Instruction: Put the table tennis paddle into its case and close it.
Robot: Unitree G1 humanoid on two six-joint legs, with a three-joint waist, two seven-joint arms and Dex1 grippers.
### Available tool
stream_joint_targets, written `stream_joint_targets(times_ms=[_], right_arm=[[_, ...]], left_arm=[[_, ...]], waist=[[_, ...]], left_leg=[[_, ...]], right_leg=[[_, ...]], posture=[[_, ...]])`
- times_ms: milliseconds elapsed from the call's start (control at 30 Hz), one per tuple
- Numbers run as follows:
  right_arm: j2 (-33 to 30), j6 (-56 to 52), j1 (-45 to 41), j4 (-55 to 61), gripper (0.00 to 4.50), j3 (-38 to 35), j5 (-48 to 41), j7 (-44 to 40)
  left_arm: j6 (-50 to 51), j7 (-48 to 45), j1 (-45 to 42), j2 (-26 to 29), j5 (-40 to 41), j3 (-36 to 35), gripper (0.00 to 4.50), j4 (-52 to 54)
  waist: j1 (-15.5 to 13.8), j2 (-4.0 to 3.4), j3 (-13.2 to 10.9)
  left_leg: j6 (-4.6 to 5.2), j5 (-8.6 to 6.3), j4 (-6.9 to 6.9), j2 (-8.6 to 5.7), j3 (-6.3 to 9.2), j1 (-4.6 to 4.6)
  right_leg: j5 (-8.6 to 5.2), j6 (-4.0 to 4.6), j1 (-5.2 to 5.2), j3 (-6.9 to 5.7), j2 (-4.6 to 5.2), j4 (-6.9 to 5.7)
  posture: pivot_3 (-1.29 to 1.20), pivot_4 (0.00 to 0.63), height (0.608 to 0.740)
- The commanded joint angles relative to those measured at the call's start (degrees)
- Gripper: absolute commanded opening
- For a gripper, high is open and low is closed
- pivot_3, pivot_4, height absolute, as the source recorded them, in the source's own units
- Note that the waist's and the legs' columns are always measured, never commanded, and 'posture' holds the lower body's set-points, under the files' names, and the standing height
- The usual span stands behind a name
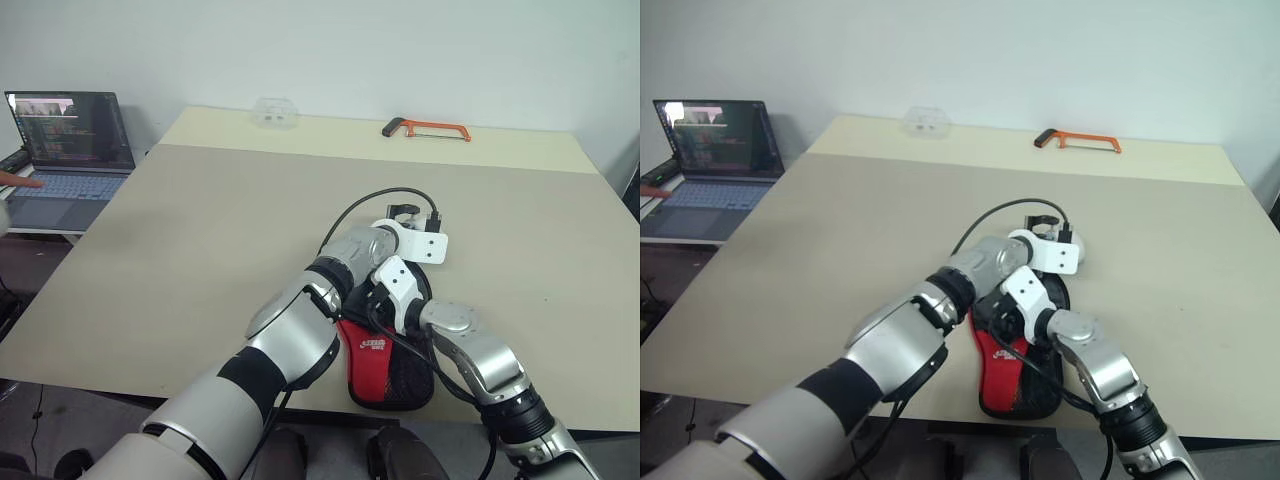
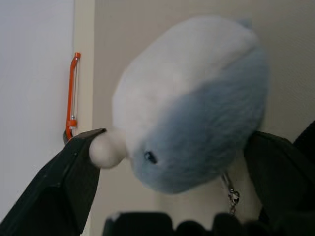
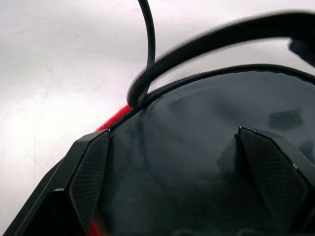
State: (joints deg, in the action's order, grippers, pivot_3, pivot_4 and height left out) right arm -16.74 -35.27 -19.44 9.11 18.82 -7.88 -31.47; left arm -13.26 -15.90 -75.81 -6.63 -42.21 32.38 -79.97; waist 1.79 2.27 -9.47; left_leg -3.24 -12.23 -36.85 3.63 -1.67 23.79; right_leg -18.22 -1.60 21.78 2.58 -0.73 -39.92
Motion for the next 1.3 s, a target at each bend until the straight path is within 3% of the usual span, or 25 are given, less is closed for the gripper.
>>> stream_joint_targets(times_ms=[33, 200, 367, 500, 667, 800, 933, 1100, 1200, 1300], right_arm=[[-2.68, -2.43, 0.89, -3.34, 4.5, -0.18, -0.54, -3.22], [-7.41, -3.62, -0.19, -2.36, 4.5, -0.04, -2.57, -10.06], [-9.47, -4.68, -1.23, -2.43, 4.5, -0.49, -3.74, -13.58], [-11.48, -4.96, -0.77, -1.42, 4.5, 0.43, -5.75, -18.64], [-13.89, -6.49, -0.39, 1.89, 4.5, -0.63, -7.93, -21.19], [-17.99, -9.35, 0.95, 6.91, 4.5, -3.79, -11.6, -23.38], [-24.01, -11.89, 2.03, 13.9, 4.5, -10.34, -16.54, -25.66], [-31.94, -12.92, -2.77, 16.09, 4.5, -20.83, -22.22, -28.4], [-34.33, -8.86, -11.17, 9.35, 4.5, -21.42, -19.67, -28.87], [-30.69, -3.32, -22.96, -3.27, 4.5, -19.12, -14.51, -24.79]], left_arm=[[-3.22, -3.8, -0.62, 0.35, -0.84, 1.5, 4.48, 0.47], [-9.95, -9.5, -3.54, 5.69, 0.86, 0.78, 4.48, 2.81], [-13.43, -25.07, -3.27, 15.01, 13.44, -8.97, 4.48, 9.61], [0.93, -46.8, 2.92, 19.56, 34.71, -23.91, 4.48, 20.01], [12.88, -57.38, 14.3, 26.86, 42.46, -26.27, 4.48, 38.21], [38.6, -65.39, 25.11, 32.92, 57.26, -30.14, 4.48, 59.32], [43.92, -59.85, 35.85, 31.33, 59.09, -26.17, 4.48, 72.7], [43.51, -49.18, 41.76, 25.14, 55.97, -21.98, 4.48, 75.64], [41.04, -43.9, 43.41, 22.3, 52.74, -18.79, 4.48, 73.3], [38.21, -38.18, 43.19, 19.54, 49.41, -16.99, 4.48, 68.39]], waist=[[-0.05, -0.03, 0.02], [-0.09, -0.04, 0.01], [0.35, -0.12, -0.05], [0.06, -0.13, -0.04], [0.21, -0.15, -0.04], [0.17, -0.17, -0.1], [-0.59, -0.24, -0.12], [-0.81, -0.14, -0.26], [-0.02, -0.18, -0.26], [0.69, -0.23, -0.26]], left_leg=[[0.0, 0.0, 0.0, 0.0, 0.0, 0.0], [0.0, 0.0, 0.0, -0.01, -0.01, 0.02], [0.0, 0.0, 0.07, 0.04, -0.01, 0.02], [-0.01, 0.0, 0.04, 0.04, -0.03, 0.08], [-0.01, 0.01, 0.01, 0.08, 0.03, 0.05], [-0.01, 0.01, -0.04, 0.11, 0.09, 0.1], [0.0, 0.01, -0.07, 0.06, 0.21, 0.11], [0.02, 0.0, -0.16, -0.05, 0.22, 0.1], [0.02, 0.0, -0.11, 0.03, 0.24, 0.05], [0.03, 0.0, -0.07, 0.01, 0.18, -0.05]], right_leg=[[0.0, 0.0, 0.0, 0.0, 0.0, 0.0], [0.01, 0.03, 0.0, 0.0, 0.01, 0.02], [0.01, 0.05, 0.1, 0.08, -0.07, -0.02], [0.09, 0.29, 0.1, 0.0, -0.03, 0.02], [0.07, 0.32, 0.09, -0.02, -0.05, -0.04], [0.07, 0.32, 0.08, -0.05, -0.04, -0.06], [0.06, 0.32, -0.04, -0.07, 0.06, 0.01], [0.09, 0.26, -0.1, -0.05, 0.18, 0.0], [0.1, 0.27, -0.07, -0.01, 0.05, -0.02], [0.11, 0.29, -0.05, 0.09, -0.01, -0.04]], posture=[[0.0, 0.15, 0.74], [0.0, 0.15, 0.74], [0.0, 0.15, 0.74], [0.0, 0.15, 0.74], [0.0, 0.15, 0.74], [0.0, 0.15, 0.74], [0.0, 0.15, 0.74], [0.0, 0.15, 0.74], [0.0, 0.15, 0.74], [0.0, 0.15, 0.74]])
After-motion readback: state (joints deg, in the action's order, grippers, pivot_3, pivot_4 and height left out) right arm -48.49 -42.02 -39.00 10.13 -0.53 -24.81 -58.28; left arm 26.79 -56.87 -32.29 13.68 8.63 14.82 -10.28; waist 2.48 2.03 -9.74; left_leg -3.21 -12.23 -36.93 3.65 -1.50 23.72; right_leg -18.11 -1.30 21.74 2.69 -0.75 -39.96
